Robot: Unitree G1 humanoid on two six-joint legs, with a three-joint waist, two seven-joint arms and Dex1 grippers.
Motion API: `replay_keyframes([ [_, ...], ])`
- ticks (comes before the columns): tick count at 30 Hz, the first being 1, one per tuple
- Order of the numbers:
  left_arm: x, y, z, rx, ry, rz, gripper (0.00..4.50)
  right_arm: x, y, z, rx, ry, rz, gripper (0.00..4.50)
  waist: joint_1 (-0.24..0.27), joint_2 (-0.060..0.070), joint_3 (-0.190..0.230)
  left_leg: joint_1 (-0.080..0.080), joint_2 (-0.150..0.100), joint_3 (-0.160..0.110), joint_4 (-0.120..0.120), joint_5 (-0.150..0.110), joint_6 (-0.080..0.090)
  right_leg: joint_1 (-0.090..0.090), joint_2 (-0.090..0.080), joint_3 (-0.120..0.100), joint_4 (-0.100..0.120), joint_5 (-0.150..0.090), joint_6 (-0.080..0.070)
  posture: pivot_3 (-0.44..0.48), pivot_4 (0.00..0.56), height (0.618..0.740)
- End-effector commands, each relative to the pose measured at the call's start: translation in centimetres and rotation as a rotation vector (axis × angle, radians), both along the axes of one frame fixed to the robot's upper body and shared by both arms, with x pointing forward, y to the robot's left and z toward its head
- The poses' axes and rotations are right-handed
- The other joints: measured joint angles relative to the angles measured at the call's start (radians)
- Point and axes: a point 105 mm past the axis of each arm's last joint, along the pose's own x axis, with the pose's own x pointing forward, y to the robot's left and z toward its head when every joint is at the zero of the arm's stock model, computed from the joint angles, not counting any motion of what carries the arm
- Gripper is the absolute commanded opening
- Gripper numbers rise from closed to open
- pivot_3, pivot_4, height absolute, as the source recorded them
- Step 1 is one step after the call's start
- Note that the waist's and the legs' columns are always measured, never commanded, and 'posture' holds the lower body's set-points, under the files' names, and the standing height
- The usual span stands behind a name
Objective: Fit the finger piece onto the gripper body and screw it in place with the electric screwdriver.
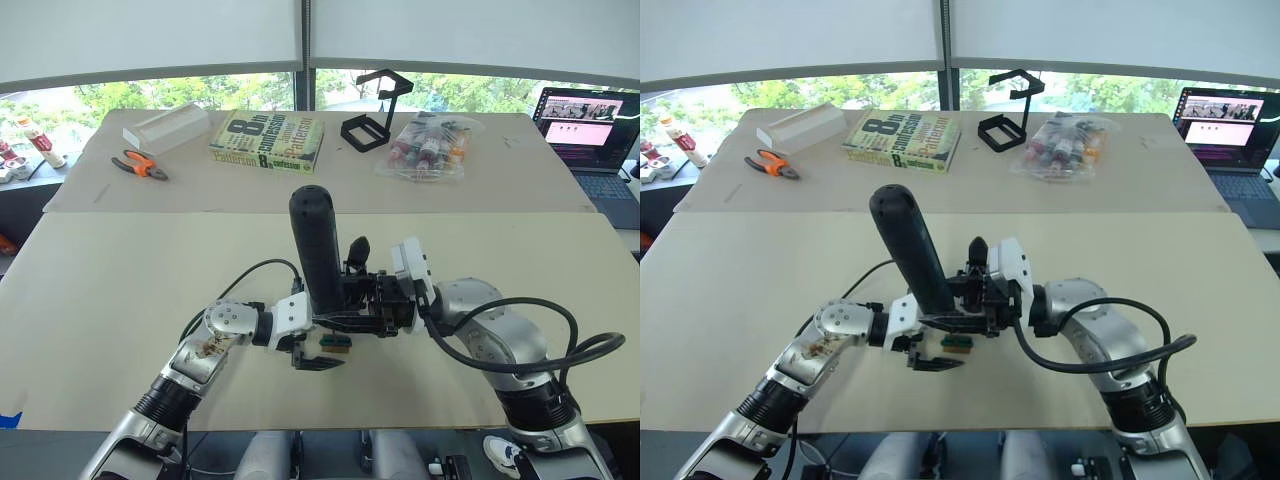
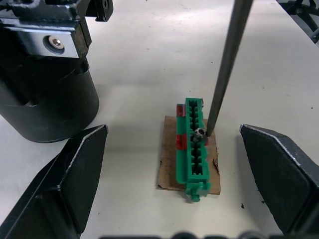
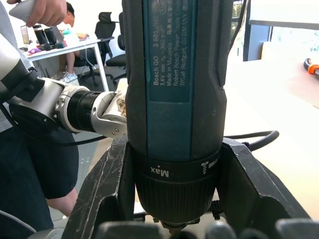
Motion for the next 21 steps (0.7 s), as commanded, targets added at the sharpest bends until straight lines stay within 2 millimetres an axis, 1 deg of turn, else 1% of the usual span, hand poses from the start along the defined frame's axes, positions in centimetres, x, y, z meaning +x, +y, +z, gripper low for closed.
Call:
replay_keyframes([
  [1,0.2,-0.2,1.0,-0.019,-0.035,-0.011,4.50,-1.0,0.2,1.6,0.043,-0.055,0.037,1.89,0.000,0.000,0.000,0.000,0.000,0.000,0.000,0.000,0.000,0.000,0.000,0.000,0.000,0.000,0.000,0.000,0.150,0.740],
  [6,0.2,-0.2,1.0,-0.019,-0.035,-0.016,4.50,-0.9,0.2,2.9,0.070,-0.071,0.036,1.89,0.000,0.000,0.000,0.000,0.000,0.000,0.000,0.000,0.000,0.000,0.000,0.000,0.000,0.000,0.000,0.000,0.150,0.740],
  [11,0.2,-0.3,1.0,-0.021,-0.035,-0.017,4.50,-0.8,0.2,3.3,0.087,-0.083,0.032,1.89,0.001,0.000,0.000,0.000,0.000,0.000,0.000,0.000,0.000,0.000,0.000,0.000,0.000,0.000,0.000,0.000,0.150,0.740],
  [15,0.2,-0.3,0.9,-0.020,-0.033,-0.016,4.50,-0.7,0.2,3.4,0.089,-0.094,0.028,1.89,0.000,0.000,0.000,0.000,0.000,0.000,0.000,0.000,0.000,0.000,0.000,0.000,0.000,0.000,0.000,0.000,0.150,0.740],
  [21,0.1,-0.3,0.9,-0.020,-0.034,-0.014,4.50,-0.3,0.2,2.9,0.077,-0.105,0.019,1.89,0.000,0.000,0.000,0.000,0.000,0.000,0.000,0.000,0.000,0.000,0.000,0.000,0.000,0.000,0.000,0.000,0.150,0.740],
])
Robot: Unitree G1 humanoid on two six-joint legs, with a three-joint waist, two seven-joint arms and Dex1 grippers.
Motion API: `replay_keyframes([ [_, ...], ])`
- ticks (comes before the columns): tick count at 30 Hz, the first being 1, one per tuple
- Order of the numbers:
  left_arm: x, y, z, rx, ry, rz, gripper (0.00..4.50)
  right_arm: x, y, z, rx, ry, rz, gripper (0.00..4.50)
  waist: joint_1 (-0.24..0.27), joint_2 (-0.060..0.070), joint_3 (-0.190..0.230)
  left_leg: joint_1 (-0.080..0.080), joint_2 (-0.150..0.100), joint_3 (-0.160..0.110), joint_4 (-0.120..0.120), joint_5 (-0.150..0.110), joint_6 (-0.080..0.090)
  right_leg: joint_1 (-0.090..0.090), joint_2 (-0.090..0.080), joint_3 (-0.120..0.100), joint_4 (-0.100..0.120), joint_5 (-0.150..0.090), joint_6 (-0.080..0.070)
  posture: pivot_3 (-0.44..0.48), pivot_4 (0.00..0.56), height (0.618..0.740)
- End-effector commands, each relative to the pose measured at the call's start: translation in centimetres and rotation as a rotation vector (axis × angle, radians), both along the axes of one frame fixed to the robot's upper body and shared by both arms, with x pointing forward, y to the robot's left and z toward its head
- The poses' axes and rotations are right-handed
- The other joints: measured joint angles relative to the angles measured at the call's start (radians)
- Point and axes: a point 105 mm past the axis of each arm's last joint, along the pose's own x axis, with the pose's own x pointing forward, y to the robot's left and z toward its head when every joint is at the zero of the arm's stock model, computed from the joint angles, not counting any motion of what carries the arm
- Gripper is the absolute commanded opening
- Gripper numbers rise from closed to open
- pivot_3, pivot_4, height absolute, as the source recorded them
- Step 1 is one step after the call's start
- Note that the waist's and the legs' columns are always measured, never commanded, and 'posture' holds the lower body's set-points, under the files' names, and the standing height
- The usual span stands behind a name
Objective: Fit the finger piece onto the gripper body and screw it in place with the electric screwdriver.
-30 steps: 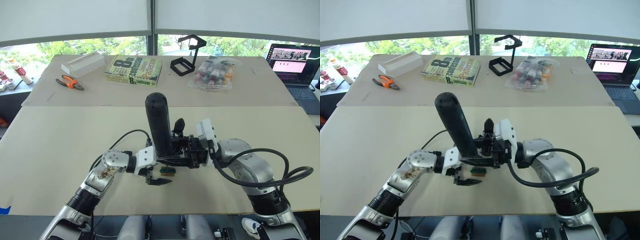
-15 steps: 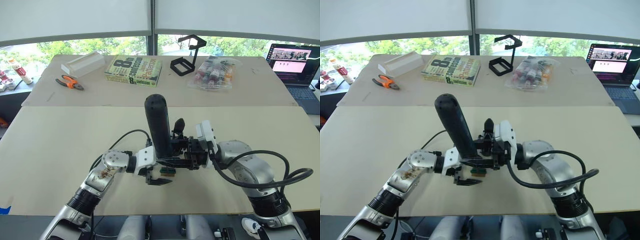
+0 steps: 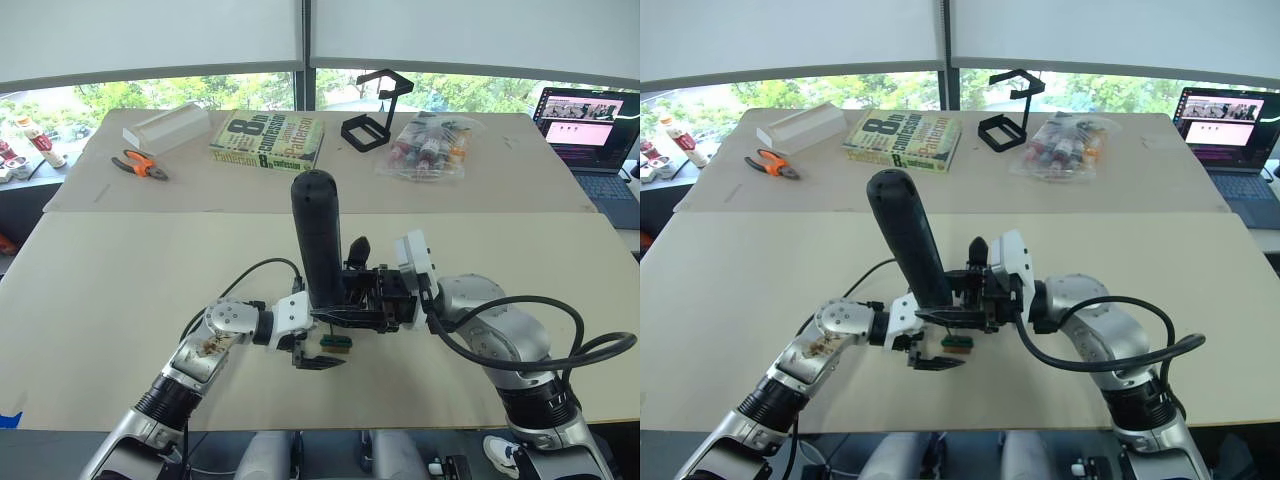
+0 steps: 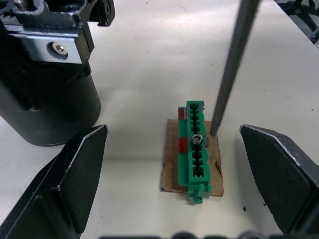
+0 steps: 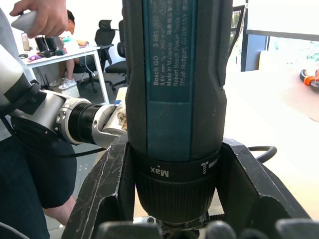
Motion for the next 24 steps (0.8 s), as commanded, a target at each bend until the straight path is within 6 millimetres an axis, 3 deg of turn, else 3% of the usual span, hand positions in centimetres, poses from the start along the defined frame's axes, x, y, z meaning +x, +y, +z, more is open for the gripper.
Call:
replay_keyframes([
  [1,0.04,-0.16,0.72,-0.018,-0.030,-0.009,4.50,-0.30,0.03,1.61,0.043,-0.083,0.017,1.89,0.000,0.000,0.000,0.000,0.000,0.000,0.000,0.000,0.000,0.000,0.000,0.000,0.000,0.000,0.000,0.000,0.150,0.740],
  [24,-0.05,-0.10,0.77,-0.014,-0.032,-0.015,4.50,0.01,-0.14,0.79,0.026,-0.082,0.004,1.89,0.000,0.000,0.000,0.000,0.000,0.000,0.000,0.000,0.000,0.000,0.000,0.000,0.000,0.000,0.000,0.000,0.150,0.740],
])
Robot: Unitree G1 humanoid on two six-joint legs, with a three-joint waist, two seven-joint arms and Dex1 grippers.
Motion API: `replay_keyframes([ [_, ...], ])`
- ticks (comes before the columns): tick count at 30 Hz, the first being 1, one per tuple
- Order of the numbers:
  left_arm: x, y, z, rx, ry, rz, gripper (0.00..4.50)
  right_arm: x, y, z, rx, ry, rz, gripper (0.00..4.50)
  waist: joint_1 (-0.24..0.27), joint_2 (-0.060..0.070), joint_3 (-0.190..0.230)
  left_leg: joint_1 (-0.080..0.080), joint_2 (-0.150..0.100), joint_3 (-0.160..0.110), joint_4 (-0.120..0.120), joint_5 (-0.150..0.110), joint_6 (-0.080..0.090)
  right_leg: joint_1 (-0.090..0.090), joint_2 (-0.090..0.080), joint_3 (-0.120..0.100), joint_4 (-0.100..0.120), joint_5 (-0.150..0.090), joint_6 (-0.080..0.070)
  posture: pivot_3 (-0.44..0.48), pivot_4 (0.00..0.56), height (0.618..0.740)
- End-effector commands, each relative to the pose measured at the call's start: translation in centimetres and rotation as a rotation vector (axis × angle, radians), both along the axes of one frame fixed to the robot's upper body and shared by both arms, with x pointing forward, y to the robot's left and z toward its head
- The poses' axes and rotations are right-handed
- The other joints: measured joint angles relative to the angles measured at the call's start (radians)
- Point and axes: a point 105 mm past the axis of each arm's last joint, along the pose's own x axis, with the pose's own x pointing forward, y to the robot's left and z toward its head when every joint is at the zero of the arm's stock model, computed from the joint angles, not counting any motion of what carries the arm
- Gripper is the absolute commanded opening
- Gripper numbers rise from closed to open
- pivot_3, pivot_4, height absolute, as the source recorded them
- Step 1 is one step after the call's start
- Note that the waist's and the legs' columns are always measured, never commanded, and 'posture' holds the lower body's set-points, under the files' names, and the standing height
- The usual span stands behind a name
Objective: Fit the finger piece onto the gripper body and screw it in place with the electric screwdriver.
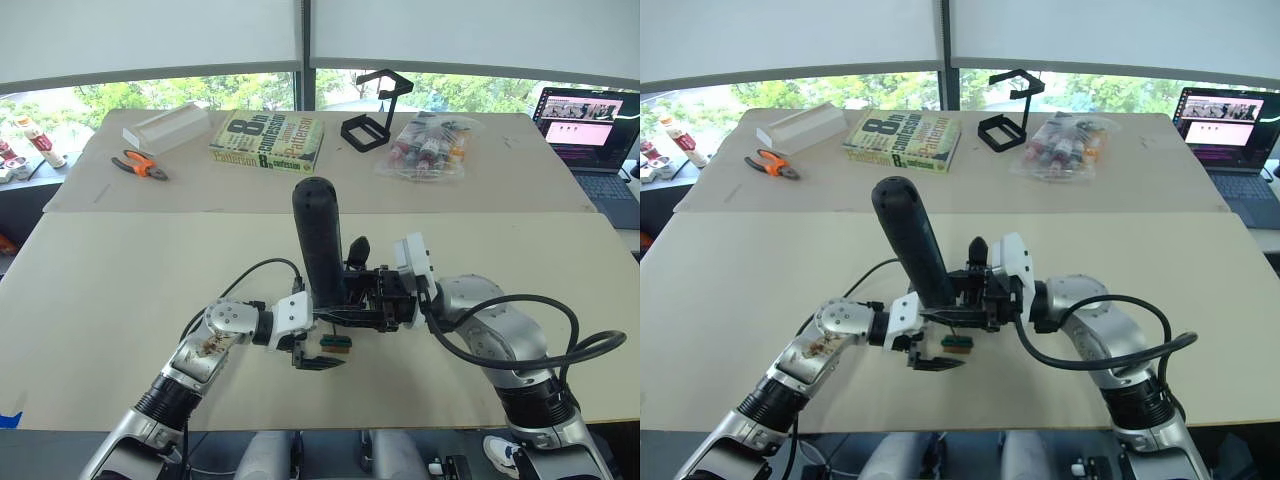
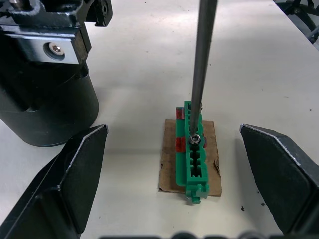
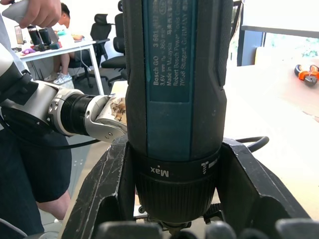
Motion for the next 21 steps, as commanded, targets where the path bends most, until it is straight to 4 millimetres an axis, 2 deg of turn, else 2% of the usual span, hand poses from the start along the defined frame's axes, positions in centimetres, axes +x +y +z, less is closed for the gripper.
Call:
replay_keyframes([
  [1,0.01,-0.11,0.79,-0.016,-0.033,-0.010,4.50,-0.45,0.12,1.36,0.041,-0.068,0.022,1.89,0.000,0.000,0.000,0.000,0.000,0.000,0.000,0.000,0.000,0.000,0.000,0.000,0.000,0.000,0.000,0.000,0.150,0.740],
  [21,0.04,-0.05,0.81,-0.016,-0.034,-0.007,4.50,-0.69,0.20,1.07,0.034,-0.054,0.029,1.89,0.000,0.000,0.000,0.000,0.000,0.000,0.000,0.000,0.000,0.000,0.000,0.000,0.000,0.000,0.000,0.000,0.150,0.740],
])
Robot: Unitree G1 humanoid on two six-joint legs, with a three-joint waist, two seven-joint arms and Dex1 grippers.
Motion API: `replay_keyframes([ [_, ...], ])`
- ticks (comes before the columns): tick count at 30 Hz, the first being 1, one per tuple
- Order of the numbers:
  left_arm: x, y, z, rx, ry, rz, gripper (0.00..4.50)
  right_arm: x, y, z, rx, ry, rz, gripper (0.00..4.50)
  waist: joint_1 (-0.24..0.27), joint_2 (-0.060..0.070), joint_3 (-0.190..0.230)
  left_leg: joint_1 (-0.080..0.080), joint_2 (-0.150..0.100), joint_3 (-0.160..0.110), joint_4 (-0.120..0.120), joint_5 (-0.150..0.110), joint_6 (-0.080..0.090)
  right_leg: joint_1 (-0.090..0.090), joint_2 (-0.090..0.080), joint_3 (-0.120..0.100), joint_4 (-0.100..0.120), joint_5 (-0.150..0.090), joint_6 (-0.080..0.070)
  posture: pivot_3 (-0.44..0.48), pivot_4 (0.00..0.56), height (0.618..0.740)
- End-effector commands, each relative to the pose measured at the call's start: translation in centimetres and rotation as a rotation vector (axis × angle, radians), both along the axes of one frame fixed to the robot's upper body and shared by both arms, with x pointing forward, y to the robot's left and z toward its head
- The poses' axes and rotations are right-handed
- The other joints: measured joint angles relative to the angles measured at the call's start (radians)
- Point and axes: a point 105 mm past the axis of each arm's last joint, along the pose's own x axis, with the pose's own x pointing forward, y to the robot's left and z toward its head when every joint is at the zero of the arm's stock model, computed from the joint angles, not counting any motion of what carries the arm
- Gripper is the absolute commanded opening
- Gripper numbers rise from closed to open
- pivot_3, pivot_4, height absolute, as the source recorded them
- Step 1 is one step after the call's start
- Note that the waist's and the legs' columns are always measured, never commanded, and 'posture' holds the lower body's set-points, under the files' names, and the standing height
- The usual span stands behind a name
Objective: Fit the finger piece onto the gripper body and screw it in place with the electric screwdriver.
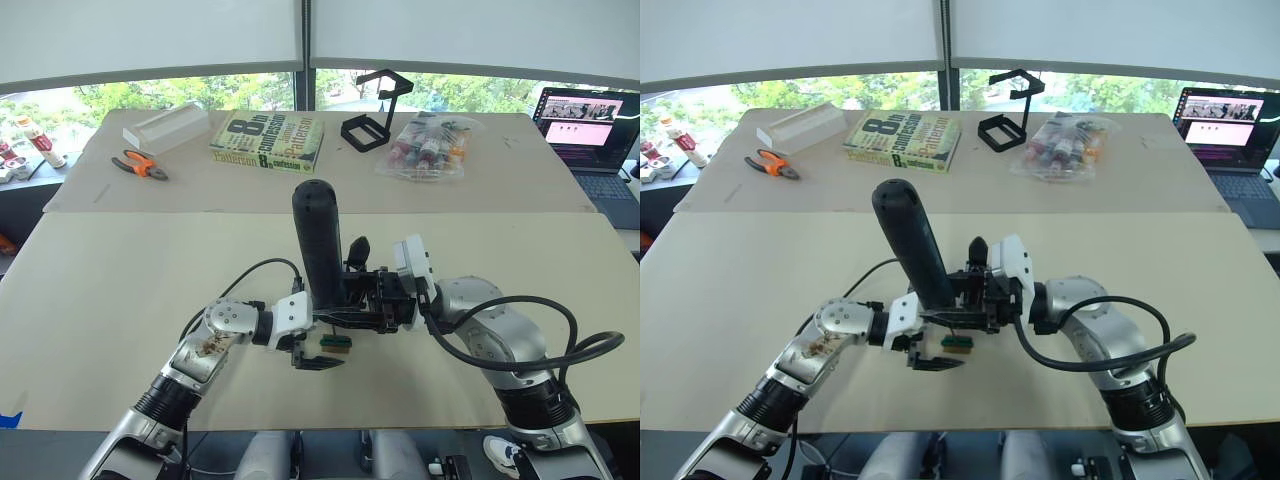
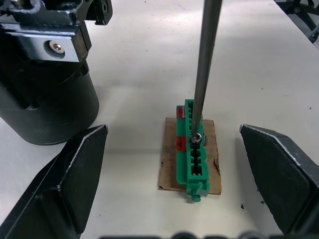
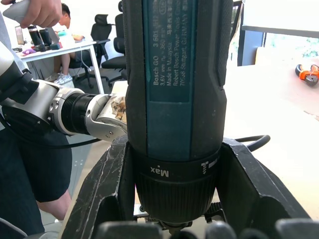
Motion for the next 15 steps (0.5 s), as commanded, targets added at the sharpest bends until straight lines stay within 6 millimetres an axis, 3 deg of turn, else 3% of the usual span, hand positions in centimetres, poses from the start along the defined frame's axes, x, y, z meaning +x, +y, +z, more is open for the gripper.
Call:
replay_keyframes([
  [1,0.02,-0.12,0.83,-0.019,-0.033,-0.008,4.50,-0.60,0.17,1.27,0.037,-0.061,0.026,1.89,0.000,0.000,0.000,0.000,0.000,0.000,0.000,0.000,0.000,0.000,0.000,0.000,0.000,0.000,0.000,0.000,0.150,0.740],
  [15,0.17,-0.06,0.94,-0.018,-0.037,-0.005,4.50,-0.81,0.34,1.15,0.039,-0.050,0.030,1.89,0.000,0.000,0.000,0.000,0.000,0.000,0.000,0.000,0.000,0.000,0.000,0.000,0.000,0.000,0.000,0.000,0.150,0.740],
])
